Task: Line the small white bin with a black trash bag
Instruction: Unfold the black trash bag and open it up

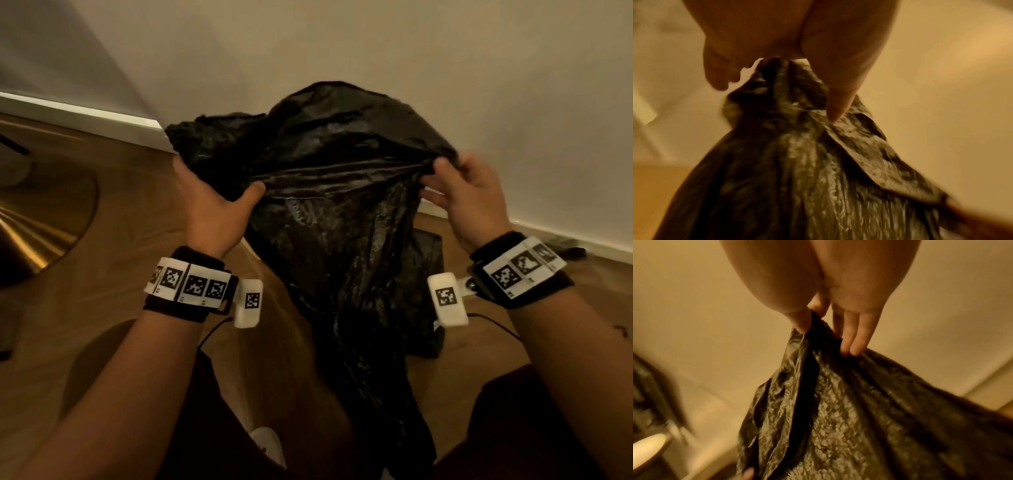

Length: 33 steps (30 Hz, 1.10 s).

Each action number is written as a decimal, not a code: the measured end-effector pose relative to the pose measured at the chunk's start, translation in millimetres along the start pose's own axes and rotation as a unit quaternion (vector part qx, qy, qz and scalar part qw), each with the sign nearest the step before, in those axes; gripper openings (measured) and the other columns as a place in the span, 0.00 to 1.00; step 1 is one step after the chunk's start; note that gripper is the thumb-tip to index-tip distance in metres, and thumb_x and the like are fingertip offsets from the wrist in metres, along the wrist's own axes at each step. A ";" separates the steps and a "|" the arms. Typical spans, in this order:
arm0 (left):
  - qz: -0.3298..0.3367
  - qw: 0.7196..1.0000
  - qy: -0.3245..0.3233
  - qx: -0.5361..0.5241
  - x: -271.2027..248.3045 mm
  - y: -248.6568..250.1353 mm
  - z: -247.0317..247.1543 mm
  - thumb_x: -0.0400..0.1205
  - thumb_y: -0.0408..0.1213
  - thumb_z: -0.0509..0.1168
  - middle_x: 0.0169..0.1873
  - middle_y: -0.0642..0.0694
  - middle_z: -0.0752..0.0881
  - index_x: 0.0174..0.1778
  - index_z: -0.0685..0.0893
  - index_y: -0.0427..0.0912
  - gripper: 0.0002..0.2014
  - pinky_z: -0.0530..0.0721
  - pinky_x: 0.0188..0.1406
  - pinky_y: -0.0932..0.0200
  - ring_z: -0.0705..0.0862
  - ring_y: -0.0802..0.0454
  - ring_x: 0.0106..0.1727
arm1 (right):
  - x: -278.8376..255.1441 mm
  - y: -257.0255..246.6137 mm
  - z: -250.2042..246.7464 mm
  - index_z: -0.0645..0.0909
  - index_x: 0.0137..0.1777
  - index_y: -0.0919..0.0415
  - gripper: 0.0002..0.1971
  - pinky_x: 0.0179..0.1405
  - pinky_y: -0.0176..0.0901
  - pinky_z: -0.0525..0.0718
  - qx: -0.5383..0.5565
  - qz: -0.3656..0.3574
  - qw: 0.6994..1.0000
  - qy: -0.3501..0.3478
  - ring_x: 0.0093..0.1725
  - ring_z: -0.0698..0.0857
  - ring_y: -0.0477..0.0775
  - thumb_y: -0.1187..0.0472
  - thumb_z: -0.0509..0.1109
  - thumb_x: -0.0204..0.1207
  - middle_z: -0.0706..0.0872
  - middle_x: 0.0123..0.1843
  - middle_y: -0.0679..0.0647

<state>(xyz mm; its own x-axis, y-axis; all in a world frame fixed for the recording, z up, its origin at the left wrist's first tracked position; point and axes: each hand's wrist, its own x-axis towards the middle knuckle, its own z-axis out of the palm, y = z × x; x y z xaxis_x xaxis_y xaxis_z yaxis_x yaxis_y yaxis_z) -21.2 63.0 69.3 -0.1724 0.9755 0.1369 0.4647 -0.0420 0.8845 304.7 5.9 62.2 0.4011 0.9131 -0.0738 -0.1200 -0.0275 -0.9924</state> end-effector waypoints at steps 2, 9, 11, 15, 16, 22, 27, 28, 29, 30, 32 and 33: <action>0.077 0.992 0.021 0.100 -7.1 6.3 2.2 0.66 0.59 0.78 0.85 0.39 0.54 0.85 0.47 0.40 0.61 0.54 0.86 0.48 0.53 0.44 0.86 | -11.6 0.7 12.9 0.75 0.44 0.54 0.07 0.53 0.55 0.85 -0.063 -0.035 0.994 -0.086 0.49 0.87 0.56 0.63 0.67 0.83 0.84 0.45 0.57; 0.188 0.938 -0.279 0.086 -40.3 34.9 33.7 0.71 0.45 0.80 0.68 0.54 0.80 0.86 0.53 0.47 0.53 0.79 0.58 0.74 0.83 0.62 0.63 | -58.3 -11.4 56.5 0.76 0.49 0.70 0.01 0.48 0.36 0.82 -0.017 -0.093 0.953 -0.287 0.44 0.85 0.45 0.73 0.66 0.81 0.84 0.45 0.56; 0.213 0.938 -0.253 0.106 -42.1 32.5 34.6 0.78 0.41 0.75 0.44 0.56 0.88 0.66 0.82 0.46 0.21 0.79 0.42 0.72 0.86 0.68 0.46 | -58.0 -7.3 55.4 0.77 0.53 0.60 0.08 0.52 0.41 0.84 -0.025 -0.071 0.966 -0.247 0.48 0.87 0.48 0.66 0.73 0.79 0.86 0.52 0.55; 0.099 0.987 -0.125 -0.011 -29.4 31.9 25.5 0.81 0.44 0.71 0.36 0.44 0.89 0.41 0.87 0.38 0.11 0.83 0.37 0.59 0.86 0.58 0.37 | -63.5 19.0 51.1 0.55 0.84 0.46 0.54 0.69 0.33 0.75 -0.182 0.047 0.937 -0.295 0.75 0.73 0.39 0.42 0.83 0.63 0.68 0.80 0.38; 0.065 0.991 -0.104 -0.054 -23.2 31.2 21.9 0.81 0.44 0.71 0.39 0.43 0.90 0.42 0.88 0.40 0.10 0.86 0.43 0.55 0.88 0.53 0.42 | -69.5 27.8 53.4 0.50 0.86 0.43 0.57 0.71 0.30 0.73 -0.215 0.072 0.909 -0.349 0.75 0.70 0.35 0.43 0.84 0.62 0.67 0.79 0.34; -0.010 0.987 0.058 -0.150 21.9 17.1 -27.1 0.82 0.41 0.69 0.44 0.59 0.89 0.50 0.87 0.47 0.05 0.86 0.49 0.65 0.88 0.70 0.45 | -47.3 64.7 23.5 0.86 0.47 0.56 0.13 0.47 0.46 0.84 -0.525 0.018 0.760 -0.383 0.45 0.87 0.52 0.48 0.78 0.71 0.90 0.45 0.52; -0.022 0.991 0.117 0.063 41.6 -0.6 -70.1 0.76 0.50 0.69 0.61 0.46 0.87 0.67 0.82 0.41 0.26 0.81 0.61 0.62 0.85 0.57 0.62 | 5.8 13.1 -36.0 0.88 0.46 0.53 0.05 0.44 0.47 0.81 -0.581 -0.072 0.787 -0.194 0.45 0.86 0.59 0.53 0.75 0.75 0.87 0.40 0.52; -0.015 0.982 0.096 0.161 37.2 2.1 -68.1 0.74 0.49 0.71 0.69 0.42 0.81 0.72 0.76 0.41 0.31 0.77 0.67 0.56 0.79 0.49 0.70 | 6.8 6.9 -36.0 0.88 0.46 0.53 0.04 0.45 0.49 0.82 -0.573 -0.086 0.797 -0.169 0.45 0.86 0.60 0.54 0.74 0.75 0.88 0.40 0.53; 0.004 0.966 0.080 0.244 30.2 9.6 -62.4 0.72 0.50 0.74 0.76 0.38 0.73 0.78 0.68 0.41 0.39 0.70 0.75 0.48 0.70 0.42 0.78 | 5.8 3.3 -32.1 0.87 0.45 0.53 0.03 0.45 0.50 0.83 -0.565 -0.102 0.802 -0.161 0.45 0.87 0.60 0.56 0.74 0.75 0.89 0.40 0.54; 0.034 0.952 0.076 0.295 20.9 21.9 -54.9 0.71 0.51 0.75 0.81 0.37 0.64 0.82 0.60 0.42 0.47 0.61 0.81 0.40 0.61 0.36 0.82 | 1.8 0.2 -24.2 0.87 0.45 0.54 0.03 0.44 0.50 0.83 -0.560 -0.125 0.801 -0.168 0.44 0.87 0.61 0.57 0.73 0.75 0.89 0.40 0.54; 0.145 0.936 0.031 0.318 5.6 43.8 -32.5 0.70 0.55 0.75 0.85 0.35 0.54 0.85 0.50 0.42 0.54 0.49 0.83 0.37 0.50 0.32 0.85 | -6.9 -8.7 -3.8 0.87 0.45 0.54 0.04 0.42 0.48 0.80 -0.556 -0.177 0.789 -0.193 0.42 0.87 0.60 0.59 0.71 0.74 0.89 0.39 0.53; 0.217 0.924 -0.031 0.313 -0.2 52.6 -18.8 0.71 0.55 0.75 0.85 0.35 0.55 0.85 0.50 0.41 0.54 0.49 0.84 0.38 0.51 0.33 0.85 | -9.9 -15.2 7.5 0.88 0.46 0.53 0.06 0.42 0.46 0.80 -0.553 -0.204 0.782 -0.202 0.41 0.88 0.59 0.60 0.70 0.73 0.90 0.38 0.52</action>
<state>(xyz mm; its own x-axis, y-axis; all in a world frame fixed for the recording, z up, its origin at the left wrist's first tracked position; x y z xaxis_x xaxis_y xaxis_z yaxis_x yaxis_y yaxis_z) -13.0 56.5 124.1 0.1894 0.9075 0.3750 0.8933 -0.3178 0.3177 295.7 0.4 78.8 -0.1463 0.9854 0.0867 0.8914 0.1693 -0.4203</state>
